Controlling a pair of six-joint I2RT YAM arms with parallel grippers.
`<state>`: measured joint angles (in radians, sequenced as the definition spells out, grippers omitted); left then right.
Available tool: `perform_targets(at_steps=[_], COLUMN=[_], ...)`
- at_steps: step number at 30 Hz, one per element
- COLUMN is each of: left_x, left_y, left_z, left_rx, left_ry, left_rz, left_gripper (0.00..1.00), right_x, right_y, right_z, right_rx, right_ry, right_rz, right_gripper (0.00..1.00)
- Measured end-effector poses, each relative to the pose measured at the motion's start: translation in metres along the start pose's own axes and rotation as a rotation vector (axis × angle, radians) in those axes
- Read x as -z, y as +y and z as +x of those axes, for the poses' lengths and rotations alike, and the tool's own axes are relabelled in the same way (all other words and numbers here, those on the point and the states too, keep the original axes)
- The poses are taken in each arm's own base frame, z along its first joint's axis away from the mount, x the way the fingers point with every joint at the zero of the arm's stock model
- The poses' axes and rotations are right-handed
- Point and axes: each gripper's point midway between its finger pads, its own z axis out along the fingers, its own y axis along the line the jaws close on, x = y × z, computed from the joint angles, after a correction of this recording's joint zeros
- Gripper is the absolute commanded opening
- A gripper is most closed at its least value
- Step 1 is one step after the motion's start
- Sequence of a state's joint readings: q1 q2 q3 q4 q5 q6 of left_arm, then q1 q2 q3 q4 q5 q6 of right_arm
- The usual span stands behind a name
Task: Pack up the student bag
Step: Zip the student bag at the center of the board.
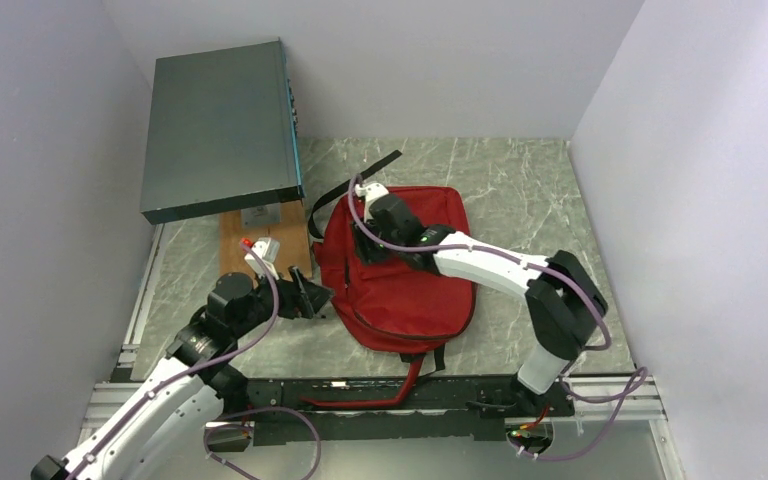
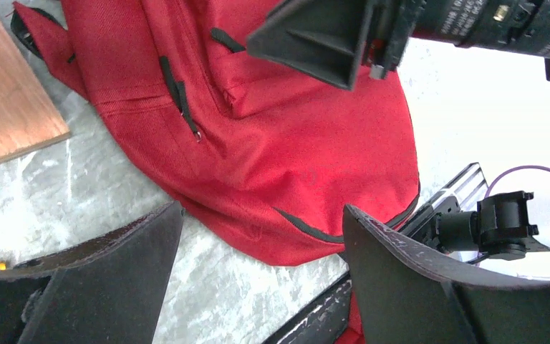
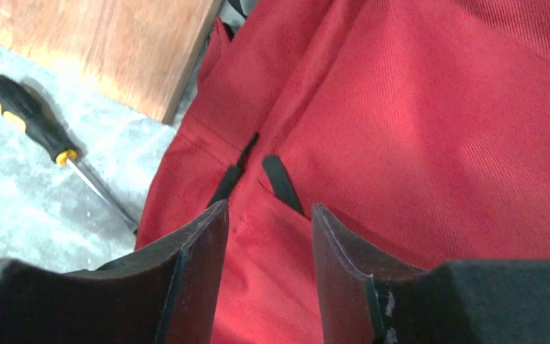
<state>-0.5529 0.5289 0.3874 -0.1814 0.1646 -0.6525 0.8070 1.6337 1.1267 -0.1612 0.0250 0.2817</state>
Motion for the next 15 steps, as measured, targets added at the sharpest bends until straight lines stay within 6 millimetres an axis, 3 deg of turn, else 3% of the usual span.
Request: perform_targets(at_steps=[5, 11, 15], left_x=[0.008, 0.005, 0.003], left_y=[0.006, 0.019, 0.02], left_z=[0.009, 0.032, 0.037], left_rx=[0.027, 0.08, 0.092], left_ry=[0.004, 0.063, 0.08], left_rz=[-0.014, -0.043, -0.041], left_gripper=[0.93, 0.94, 0.94], right_x=[-0.018, -0.036, -0.041], right_y=[0.004, 0.0, 0.003], right_z=[-0.006, 0.001, 0.002], right_rx=[0.03, 0.08, 0.126], right_ry=[0.0, 0.027, 0.034], right_rz=[0.071, 0.153, 0.19], right_gripper=[0.42, 0.4, 0.39])
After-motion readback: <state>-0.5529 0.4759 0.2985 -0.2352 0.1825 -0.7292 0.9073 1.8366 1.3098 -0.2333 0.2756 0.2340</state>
